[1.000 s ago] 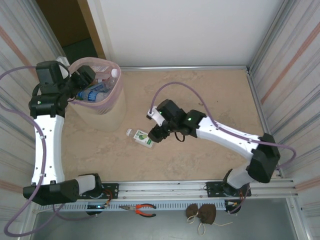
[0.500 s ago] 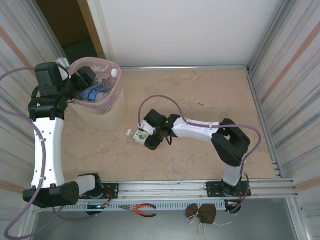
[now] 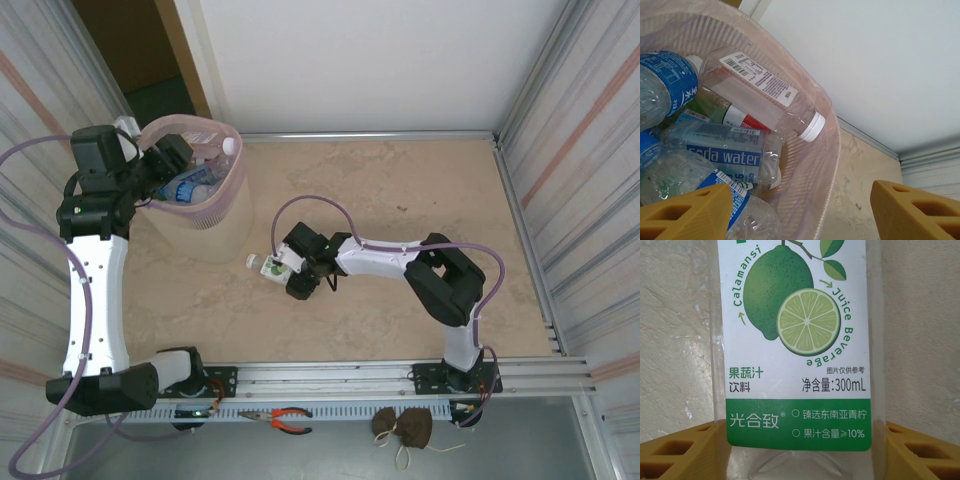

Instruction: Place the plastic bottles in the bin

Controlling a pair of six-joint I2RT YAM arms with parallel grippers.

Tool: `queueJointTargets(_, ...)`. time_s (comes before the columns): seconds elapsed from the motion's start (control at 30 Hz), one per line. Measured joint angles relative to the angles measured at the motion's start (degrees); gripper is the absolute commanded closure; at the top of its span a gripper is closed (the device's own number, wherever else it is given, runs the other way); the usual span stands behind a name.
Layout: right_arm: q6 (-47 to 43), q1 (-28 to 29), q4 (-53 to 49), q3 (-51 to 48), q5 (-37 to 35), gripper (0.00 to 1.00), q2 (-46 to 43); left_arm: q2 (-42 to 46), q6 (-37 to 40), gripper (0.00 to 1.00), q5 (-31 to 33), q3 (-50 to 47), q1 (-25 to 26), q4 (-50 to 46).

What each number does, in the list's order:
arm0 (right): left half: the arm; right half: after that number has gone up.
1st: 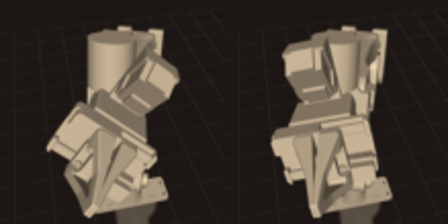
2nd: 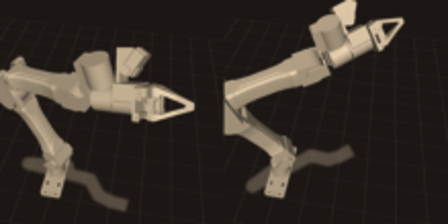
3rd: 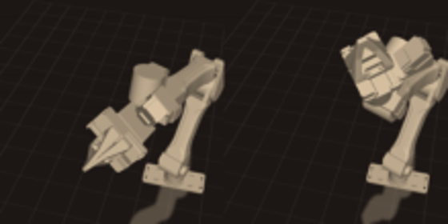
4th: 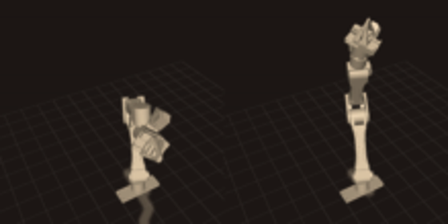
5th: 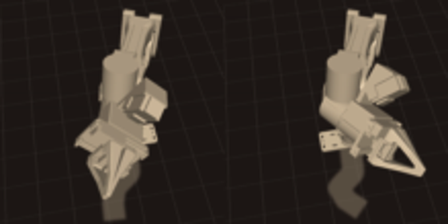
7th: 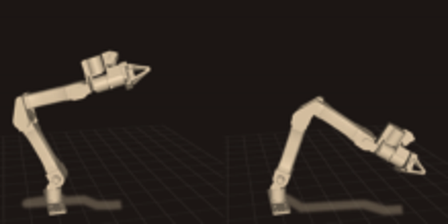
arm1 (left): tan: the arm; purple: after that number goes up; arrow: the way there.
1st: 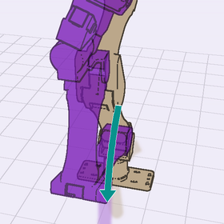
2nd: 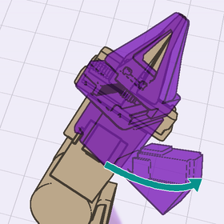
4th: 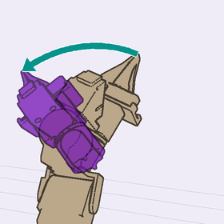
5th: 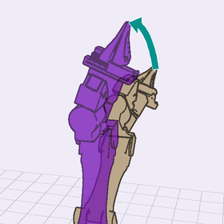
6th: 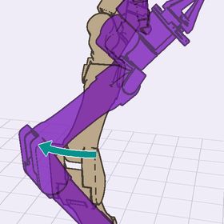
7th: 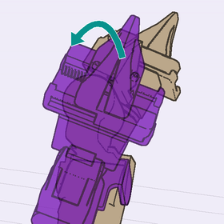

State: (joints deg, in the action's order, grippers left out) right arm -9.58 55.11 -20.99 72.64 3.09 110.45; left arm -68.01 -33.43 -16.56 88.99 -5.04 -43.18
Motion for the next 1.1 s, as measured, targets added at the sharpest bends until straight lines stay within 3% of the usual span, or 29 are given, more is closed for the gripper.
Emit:
queueJointTargets(0.37, -0.1, 0.0, -0.1, -0.7, 0.0, 0.53, -1.0, 0.5, 0.1, 0.27, 0.0, 0.0, 0.0, 0.0)
queueJointTargets(0.77, 0.0, -1.0, -3.3, -0.8, 0.8, 0.55, -15.1, 2.3, 0.7, 0.28, 0.0, 0.2, 0.0, -0.3)
queueJointTargets(1.1, -0.1, -1.5, -9.1, 6.7, 2.6, 0.55, -22.0, 3.2, 2.0, 0.29, -0.6, 1.4, 0.0, -0.7)
